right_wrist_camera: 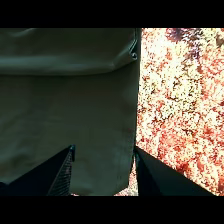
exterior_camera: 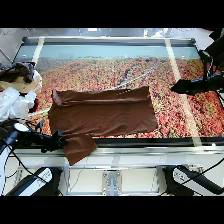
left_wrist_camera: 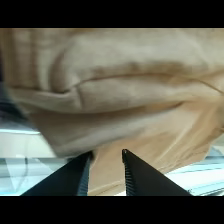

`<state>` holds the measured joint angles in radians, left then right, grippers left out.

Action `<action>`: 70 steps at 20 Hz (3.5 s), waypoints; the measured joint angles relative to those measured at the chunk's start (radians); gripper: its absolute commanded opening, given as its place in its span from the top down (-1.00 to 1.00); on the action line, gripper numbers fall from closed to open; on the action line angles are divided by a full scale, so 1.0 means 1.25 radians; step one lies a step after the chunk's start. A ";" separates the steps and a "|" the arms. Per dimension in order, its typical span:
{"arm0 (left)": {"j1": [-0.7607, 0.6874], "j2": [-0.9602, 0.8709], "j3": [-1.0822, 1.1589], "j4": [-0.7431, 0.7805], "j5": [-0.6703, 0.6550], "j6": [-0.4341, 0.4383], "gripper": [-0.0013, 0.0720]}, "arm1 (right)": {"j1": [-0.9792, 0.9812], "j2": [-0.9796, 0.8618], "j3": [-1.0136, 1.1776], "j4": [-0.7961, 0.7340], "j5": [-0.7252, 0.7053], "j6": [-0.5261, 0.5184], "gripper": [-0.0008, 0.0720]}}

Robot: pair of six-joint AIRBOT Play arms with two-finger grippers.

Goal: Fold the shirts.

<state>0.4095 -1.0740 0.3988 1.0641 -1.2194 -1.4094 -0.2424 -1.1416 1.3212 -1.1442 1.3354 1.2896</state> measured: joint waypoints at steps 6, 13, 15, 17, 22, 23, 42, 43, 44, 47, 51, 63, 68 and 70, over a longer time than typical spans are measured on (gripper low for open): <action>-0.029 -0.005 -0.001 0.000 0.025 0.007 0.93 | 0.000 0.056 -0.013 -0.070 0.024 0.022 0.16; -0.034 -0.005 -0.001 -0.001 0.030 0.021 0.92 | -0.078 0.063 -0.413 -0.023 0.009 0.077 -0.16; -0.034 -0.005 -0.001 -0.001 0.029 0.022 0.72 | -0.091 0.063 -0.526 0.036 -0.031 0.080 -0.16; -0.034 -0.005 0.001 -0.010 0.013 0.025 -0.86 | -0.097 0.063 -0.596 0.089 -0.081 0.081 -0.16; -0.017 0.042 0.003 0.021 -0.061 0.030 -0.81 | -0.103 0.063 -0.664 0.161 -0.145 0.056 -0.16; -0.011 0.059 0.003 0.031 -0.068 0.013 -0.81 | -0.104 0.063 -0.668 0.168 -0.150 0.052 -0.16; -0.058 0.036 -0.027 -0.015 0.057 -0.052 0.92 | -0.104 0.058 -0.680 0.244 -0.245 0.040 -0.16; -0.058 0.036 -0.027 -0.016 0.057 -0.052 0.92 | -0.104 0.052 -0.680 0.245 -0.249 0.040 -0.16; -0.058 0.036 -0.027 -0.018 0.058 -0.052 0.92 | -0.104 0.046 -0.680 0.251 -0.258 0.041 -0.15; -0.058 0.036 -0.027 -0.019 0.059 -0.052 0.92 | -0.103 0.018 -0.680 0.285 -0.293 0.041 -0.15; -0.058 0.036 -0.027 -0.020 0.058 -0.052 0.92 | -0.073 -0.028 -0.680 0.309 -0.317 0.031 0.92; -0.057 0.289 0.156 -0.014 -0.031 -0.063 0.93 | -0.031 0.131 -0.494 0.257 -0.131 0.019 0.95; -0.097 0.222 0.332 -0.002 0.038 -0.076 0.94 | 0.006 0.099 -0.309 0.213 -0.138 0.043 0.95; -0.140 0.122 0.398 0.006 0.082 -0.067 0.93 | 0.034 0.034 -0.251 0.204 -0.157 0.046 0.95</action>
<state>0.2340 -0.9211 0.8963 1.0714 -1.1164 -1.4933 -0.1997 -1.0988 1.0073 -0.8898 1.1393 1.3468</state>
